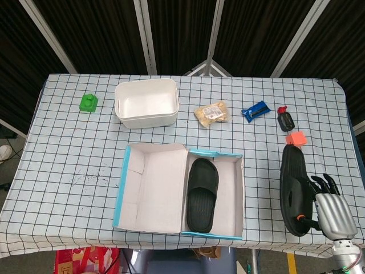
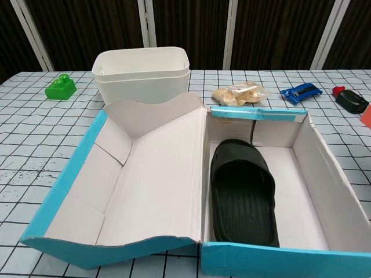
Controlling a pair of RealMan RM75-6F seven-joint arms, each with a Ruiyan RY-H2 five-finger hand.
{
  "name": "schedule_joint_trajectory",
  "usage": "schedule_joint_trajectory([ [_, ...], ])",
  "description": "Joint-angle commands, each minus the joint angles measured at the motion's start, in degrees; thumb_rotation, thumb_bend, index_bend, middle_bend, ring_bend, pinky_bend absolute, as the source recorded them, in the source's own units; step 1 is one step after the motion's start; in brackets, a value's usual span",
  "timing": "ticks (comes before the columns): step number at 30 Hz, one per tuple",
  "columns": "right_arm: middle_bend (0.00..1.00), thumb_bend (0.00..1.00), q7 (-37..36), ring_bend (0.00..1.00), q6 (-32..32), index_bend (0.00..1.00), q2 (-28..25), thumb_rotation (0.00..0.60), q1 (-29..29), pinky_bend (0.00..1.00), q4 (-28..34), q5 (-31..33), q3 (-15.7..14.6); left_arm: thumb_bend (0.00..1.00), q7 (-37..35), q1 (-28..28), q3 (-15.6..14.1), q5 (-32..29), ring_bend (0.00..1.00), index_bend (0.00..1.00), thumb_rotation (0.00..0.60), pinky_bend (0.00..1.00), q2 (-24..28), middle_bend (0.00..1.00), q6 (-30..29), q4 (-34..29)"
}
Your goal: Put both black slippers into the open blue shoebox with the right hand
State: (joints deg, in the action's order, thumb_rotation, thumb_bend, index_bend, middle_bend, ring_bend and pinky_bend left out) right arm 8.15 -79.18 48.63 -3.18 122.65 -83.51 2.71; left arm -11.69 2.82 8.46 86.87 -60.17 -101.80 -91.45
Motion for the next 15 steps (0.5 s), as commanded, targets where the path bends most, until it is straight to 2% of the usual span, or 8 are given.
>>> schedule_joint_trajectory([
  [1,0.38,0.53,-4.83,0.19,1.03,0.40,-6.71,0.600,-0.59,0.00,10.28,-3.81,-0.12,0.45,0.01,-0.09,-0.03,-0.14,0.00,0.07,0.600,0.02,0.00,0.00,0.31,-0.02],
  [4,0.38,0.53,-8.83,0.21,2.21,0.40,-7.79,0.600,-0.79,0.00,12.34,-5.88,-0.92,0.45,-0.11,-0.11,-0.04,-0.11,0.00,0.07,0.600,0.02,0.04,0.00,0.35,-0.05],
  [10,0.38,0.56,-27.29,0.23,4.09,0.40,-4.82,0.600,-1.13,0.00,12.34,-10.89,-3.41,0.45,-0.78,-0.06,0.14,-0.47,0.00,0.07,0.600,0.02,0.26,0.00,0.40,0.02],
  [15,0.38,0.56,-32.42,0.23,5.98,0.40,-2.39,0.600,-2.36,0.00,12.34,-11.37,-4.13,0.45,-1.31,-0.11,0.37,-0.88,0.00,0.07,0.600,0.02,0.41,0.00,0.58,0.11],
])
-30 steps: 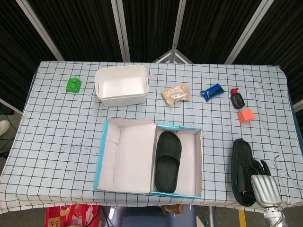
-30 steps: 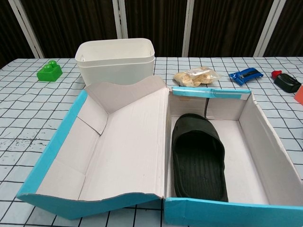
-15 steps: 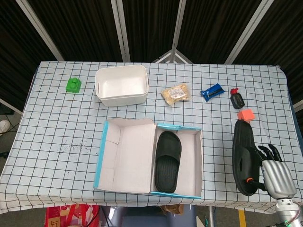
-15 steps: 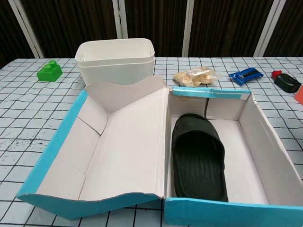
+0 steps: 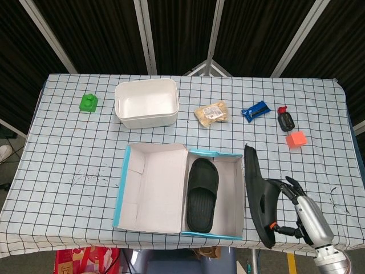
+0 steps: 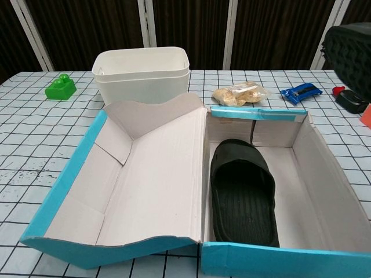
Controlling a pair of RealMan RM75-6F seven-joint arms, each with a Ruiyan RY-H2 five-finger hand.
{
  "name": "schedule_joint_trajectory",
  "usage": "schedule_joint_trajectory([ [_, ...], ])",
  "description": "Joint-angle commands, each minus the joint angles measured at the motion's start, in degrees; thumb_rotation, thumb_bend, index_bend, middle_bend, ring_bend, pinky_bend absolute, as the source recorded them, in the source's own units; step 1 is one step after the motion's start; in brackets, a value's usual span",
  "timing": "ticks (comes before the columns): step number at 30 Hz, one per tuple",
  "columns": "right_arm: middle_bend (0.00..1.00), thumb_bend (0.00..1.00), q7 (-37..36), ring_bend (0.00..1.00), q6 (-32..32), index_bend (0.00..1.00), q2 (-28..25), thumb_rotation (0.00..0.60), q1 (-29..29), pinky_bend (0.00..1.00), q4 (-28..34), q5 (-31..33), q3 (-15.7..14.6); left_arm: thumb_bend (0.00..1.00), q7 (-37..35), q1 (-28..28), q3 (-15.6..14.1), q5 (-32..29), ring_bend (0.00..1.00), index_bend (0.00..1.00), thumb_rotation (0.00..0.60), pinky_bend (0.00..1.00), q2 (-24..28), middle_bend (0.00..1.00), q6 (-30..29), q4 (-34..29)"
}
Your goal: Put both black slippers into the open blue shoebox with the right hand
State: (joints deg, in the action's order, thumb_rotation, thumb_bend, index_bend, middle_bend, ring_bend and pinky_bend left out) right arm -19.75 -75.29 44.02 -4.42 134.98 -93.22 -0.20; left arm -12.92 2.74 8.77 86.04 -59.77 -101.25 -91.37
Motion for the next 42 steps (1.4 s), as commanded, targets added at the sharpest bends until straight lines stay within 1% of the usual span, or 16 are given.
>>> schedule_joint_trajectory([
  [1,0.38,0.56,-5.00,0.23,2.69,0.40,2.75,0.600,-1.55,0.00,0.01,-1.29,-1.20,0.45,-0.07,-0.06,0.07,-0.03,0.00,0.07,0.600,0.02,-0.02,0.00,0.06,0.08],
  [4,0.38,0.56,-4.00,0.23,3.60,0.40,4.45,0.600,-2.54,0.01,0.01,0.54,-0.59,0.45,-0.08,-0.12,-0.06,0.23,0.00,0.07,0.600,0.02,-0.05,0.00,0.13,0.09],
  [10,0.38,0.56,2.18,0.25,4.86,0.40,10.87,0.600,-3.61,0.06,0.01,4.94,-0.06,0.45,-0.37,-0.18,-0.03,0.07,0.00,0.07,0.600,0.02,-0.06,0.00,0.32,0.12],
  [14,0.38,0.56,10.78,0.26,4.39,0.40,17.51,0.600,-4.17,0.12,0.01,9.79,0.84,0.45,-0.96,-0.34,0.16,-0.47,0.00,0.07,0.600,0.02,0.03,0.00,0.83,0.34],
  [16,0.38,0.56,16.42,0.26,3.30,0.40,20.32,0.600,-4.46,0.15,0.01,11.86,1.61,0.45,-1.17,-0.35,0.17,-0.52,0.00,0.07,0.600,0.02,0.08,0.00,0.92,0.40],
  [18,0.38,0.56,23.64,0.27,1.45,0.40,23.92,0.600,-4.67,0.21,0.01,14.52,2.43,0.45,-1.54,-0.38,0.20,-0.61,0.00,0.07,0.600,0.02,0.16,0.00,1.04,0.54],
  [20,0.38,0.56,28.84,0.28,-0.18,0.41,27.50,0.600,-4.88,0.25,0.01,17.44,3.10,0.45,-1.99,-0.37,0.20,-0.59,0.00,0.07,0.600,0.02,0.29,0.00,1.08,0.60],
  [22,0.38,0.56,32.08,0.28,-1.43,0.41,30.46,0.600,-5.13,0.26,0.01,20.08,3.69,0.45,-2.49,-0.41,0.22,-0.64,0.00,0.07,0.600,0.02,0.41,0.00,1.23,0.69],
  [26,0.38,0.56,37.87,0.28,-3.51,0.41,34.10,0.600,-6.03,0.26,0.01,23.76,5.08,0.45,-3.20,-0.41,0.27,-0.77,0.00,0.07,0.600,0.02,0.58,0.00,1.34,0.83],
  [29,0.38,0.56,40.71,0.29,-4.94,0.41,36.30,0.600,-6.70,0.28,0.01,26.96,6.29,0.45,-3.73,-0.36,0.32,-0.93,0.00,0.07,0.600,0.02,0.72,0.00,1.40,0.87],
  [34,0.38,0.57,43.23,0.29,-6.32,0.42,38.59,0.600,-7.52,0.29,-1.15,30.32,7.23,0.45,-4.05,-0.25,0.44,-1.20,0.00,0.07,0.600,0.02,0.85,0.00,1.32,0.89],
  [39,0.38,0.57,45.02,0.29,-7.29,0.42,40.33,0.600,-7.97,0.29,-4.00,30.56,6.96,0.45,-4.01,-0.25,0.28,-1.13,0.00,0.07,0.600,0.02,0.99,0.00,1.54,0.73],
  [42,0.38,0.57,47.00,0.29,-8.48,0.42,41.17,0.600,-7.91,0.29,-7.84,27.35,5.64,0.45,-4.07,-0.19,0.30,-1.23,0.00,0.07,0.600,0.02,1.07,0.00,1.52,0.64],
])
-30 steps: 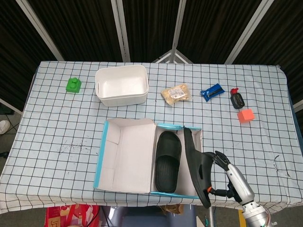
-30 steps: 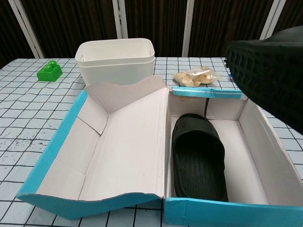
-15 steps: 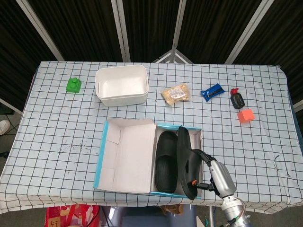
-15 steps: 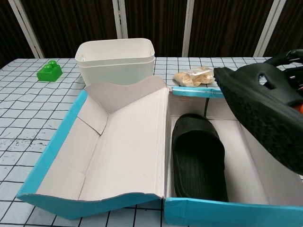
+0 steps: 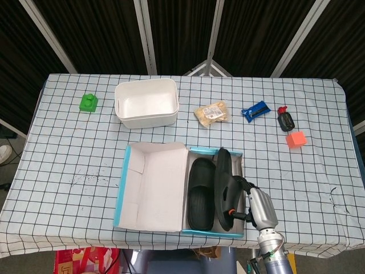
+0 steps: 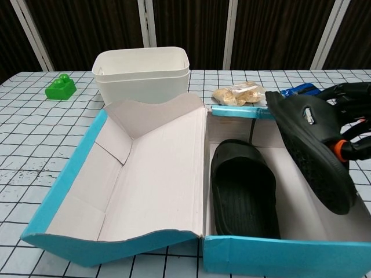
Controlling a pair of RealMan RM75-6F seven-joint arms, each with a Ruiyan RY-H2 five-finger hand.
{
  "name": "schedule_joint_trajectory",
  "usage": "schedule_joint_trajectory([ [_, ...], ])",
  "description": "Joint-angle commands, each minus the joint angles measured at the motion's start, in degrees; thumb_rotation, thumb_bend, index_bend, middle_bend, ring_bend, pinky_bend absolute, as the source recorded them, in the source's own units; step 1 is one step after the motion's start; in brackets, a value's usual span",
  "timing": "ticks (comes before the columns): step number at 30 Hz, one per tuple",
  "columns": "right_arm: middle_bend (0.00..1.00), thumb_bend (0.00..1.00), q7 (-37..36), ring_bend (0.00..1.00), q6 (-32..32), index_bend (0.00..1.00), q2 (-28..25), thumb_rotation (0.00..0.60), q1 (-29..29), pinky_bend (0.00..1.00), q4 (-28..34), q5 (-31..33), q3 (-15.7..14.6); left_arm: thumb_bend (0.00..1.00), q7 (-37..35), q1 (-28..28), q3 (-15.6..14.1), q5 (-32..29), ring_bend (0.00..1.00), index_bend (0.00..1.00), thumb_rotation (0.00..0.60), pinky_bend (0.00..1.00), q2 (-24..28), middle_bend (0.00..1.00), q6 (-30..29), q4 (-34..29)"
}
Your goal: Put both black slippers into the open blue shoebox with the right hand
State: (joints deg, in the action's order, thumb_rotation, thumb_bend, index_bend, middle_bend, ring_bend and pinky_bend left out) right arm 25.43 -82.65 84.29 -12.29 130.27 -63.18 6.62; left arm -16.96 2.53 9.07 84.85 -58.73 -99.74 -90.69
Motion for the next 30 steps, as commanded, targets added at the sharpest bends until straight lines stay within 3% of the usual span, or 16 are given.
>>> schedule_joint_trajectory([
  [1,0.38,0.57,2.47,0.29,-1.37,0.42,1.11,0.600,0.11,0.29,-4.33,-3.72,-1.97,0.45,-0.06,0.01,0.02,-0.07,0.00,0.07,0.600,0.02,0.05,0.00,0.02,-0.05],
  [14,0.38,0.57,-0.05,0.29,-1.82,0.43,1.92,0.600,2.29,0.29,-10.91,-9.93,-6.56,0.45,0.92,0.11,-0.24,0.40,0.00,0.07,0.600,0.02,-0.05,0.00,-0.25,-0.43],
  [23,0.38,0.58,-2.01,0.29,-0.99,0.43,4.01,0.600,2.77,0.29,-15.17,-11.31,-6.70,0.45,1.47,0.12,-0.35,0.73,0.00,0.07,0.600,0.02,-0.19,0.00,-0.48,-0.55],
  [30,0.38,0.58,1.84,0.30,-2.08,0.45,7.73,0.600,2.75,0.29,-20.80,-14.05,-6.62,0.45,1.52,0.11,-0.33,0.64,0.00,0.07,0.600,0.02,-0.21,0.00,-0.42,-0.57],
])
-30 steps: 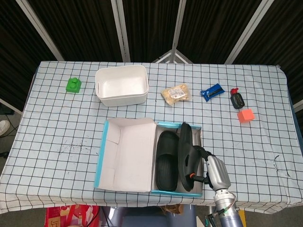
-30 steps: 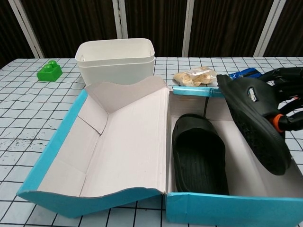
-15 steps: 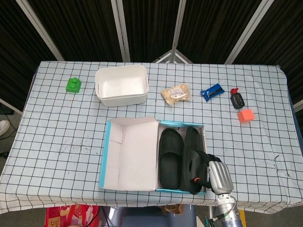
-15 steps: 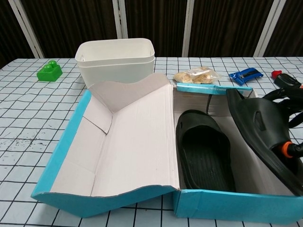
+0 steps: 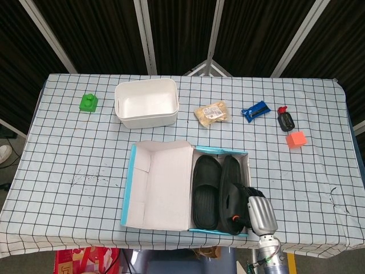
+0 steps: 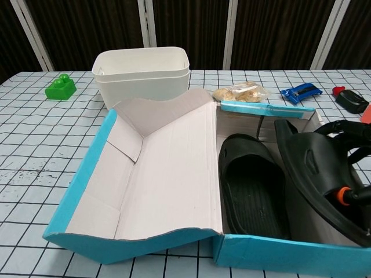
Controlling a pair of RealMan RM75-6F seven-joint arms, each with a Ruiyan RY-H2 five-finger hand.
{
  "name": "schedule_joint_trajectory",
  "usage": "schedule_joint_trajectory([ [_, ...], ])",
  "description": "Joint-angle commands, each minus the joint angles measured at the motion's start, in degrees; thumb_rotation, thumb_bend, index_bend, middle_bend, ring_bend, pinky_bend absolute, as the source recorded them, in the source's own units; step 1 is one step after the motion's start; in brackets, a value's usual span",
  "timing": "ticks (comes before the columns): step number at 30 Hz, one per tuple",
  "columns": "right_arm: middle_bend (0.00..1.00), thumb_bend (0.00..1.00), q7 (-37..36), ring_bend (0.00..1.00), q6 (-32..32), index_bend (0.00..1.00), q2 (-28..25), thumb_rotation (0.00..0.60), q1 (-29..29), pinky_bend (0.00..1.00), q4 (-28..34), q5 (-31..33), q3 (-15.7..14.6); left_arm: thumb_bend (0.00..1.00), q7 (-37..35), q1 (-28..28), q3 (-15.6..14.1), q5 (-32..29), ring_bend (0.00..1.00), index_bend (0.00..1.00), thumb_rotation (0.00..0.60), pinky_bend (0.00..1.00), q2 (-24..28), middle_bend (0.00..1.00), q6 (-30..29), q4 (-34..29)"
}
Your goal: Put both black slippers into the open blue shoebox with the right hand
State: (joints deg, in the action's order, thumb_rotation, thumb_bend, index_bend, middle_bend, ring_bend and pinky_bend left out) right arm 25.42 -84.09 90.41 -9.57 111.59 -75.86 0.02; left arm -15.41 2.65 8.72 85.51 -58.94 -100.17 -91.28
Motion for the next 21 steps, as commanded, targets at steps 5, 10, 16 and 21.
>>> schedule_joint_trajectory([
  [5,0.39,0.58,6.34,0.32,-1.24,0.46,3.79,0.600,-0.06,0.29,-5.21,-3.60,-0.69,0.45,-0.12,-0.03,0.03,-0.16,0.00,0.07,0.600,0.02,0.03,0.00,0.16,0.08],
  [10,0.42,0.58,12.70,0.35,-1.64,0.50,5.10,0.600,-0.38,0.32,-7.29,-5.98,-1.24,0.45,-0.32,0.01,-0.01,-0.21,0.00,0.07,0.600,0.02,0.15,0.00,0.25,0.00],
  [16,0.42,0.58,21.09,0.35,-0.78,0.52,5.40,0.600,-0.57,0.34,-7.57,-6.66,-2.27,0.45,-0.74,0.11,0.00,-0.32,0.00,0.07,0.600,0.02,0.33,0.00,0.24,-0.04],
  [21,0.42,0.58,25.71,0.35,0.47,0.55,5.65,0.600,-0.56,0.34,-6.52,-4.73,-2.29,0.45,-1.07,0.20,0.02,-0.38,0.00,0.07,0.600,0.02,0.43,0.00,0.15,-0.02],
])
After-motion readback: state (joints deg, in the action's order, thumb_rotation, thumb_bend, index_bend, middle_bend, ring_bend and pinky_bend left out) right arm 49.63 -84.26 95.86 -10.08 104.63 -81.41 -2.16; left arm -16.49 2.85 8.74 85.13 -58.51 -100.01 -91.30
